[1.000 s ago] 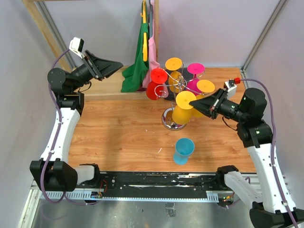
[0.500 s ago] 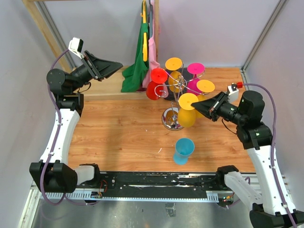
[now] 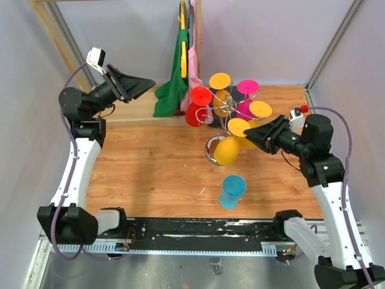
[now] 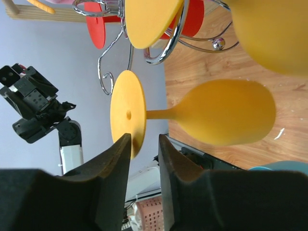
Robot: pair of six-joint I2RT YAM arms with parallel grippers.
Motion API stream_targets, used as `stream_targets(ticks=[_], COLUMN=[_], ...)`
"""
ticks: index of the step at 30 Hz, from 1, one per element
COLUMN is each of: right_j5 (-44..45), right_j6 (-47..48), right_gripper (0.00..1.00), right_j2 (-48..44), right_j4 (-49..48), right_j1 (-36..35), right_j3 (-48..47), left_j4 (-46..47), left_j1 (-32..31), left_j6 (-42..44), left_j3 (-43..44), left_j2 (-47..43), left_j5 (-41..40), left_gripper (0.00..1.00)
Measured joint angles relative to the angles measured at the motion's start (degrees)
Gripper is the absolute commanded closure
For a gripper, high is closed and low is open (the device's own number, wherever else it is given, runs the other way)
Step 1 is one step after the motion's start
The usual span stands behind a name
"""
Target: Place the wine glass upside down on the wine glass rack
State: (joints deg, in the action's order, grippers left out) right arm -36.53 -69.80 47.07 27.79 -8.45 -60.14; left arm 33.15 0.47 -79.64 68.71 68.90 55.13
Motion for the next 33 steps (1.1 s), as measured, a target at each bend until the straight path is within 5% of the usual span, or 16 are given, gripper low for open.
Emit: stream_targets(ticks=[10, 18, 24, 33], right_j5=[0.96, 4.72, 5.66, 7.72], right_j6=[4.31, 18.53, 31.52, 43.43], right_gripper=[0.58, 0.56, 0.57, 0.58], right_j2=[-1.29, -1.18, -1.05, -0.74], right_j4=[4.72, 20.76, 33.97, 44.30], right_j1=[0.66, 0.68, 0.68, 0.68], right_j3=[-1.53, -16.74, -20.65, -11.78], left_j4=[-0.04, -3.28, -16.52, -35.93], left_j1=[0.00, 0.00, 0.02, -2.58], left_j6=[0.39, 4.26, 14.62, 31.08], left_j3=[0.00, 0.00, 1.25, 6.19], left_j2=[0.00, 0.00, 0.15, 0.59], left_j5=[0.02, -0.04, -2.84, -11.13], left_gripper=[0.49, 0.49, 0.49, 0.49])
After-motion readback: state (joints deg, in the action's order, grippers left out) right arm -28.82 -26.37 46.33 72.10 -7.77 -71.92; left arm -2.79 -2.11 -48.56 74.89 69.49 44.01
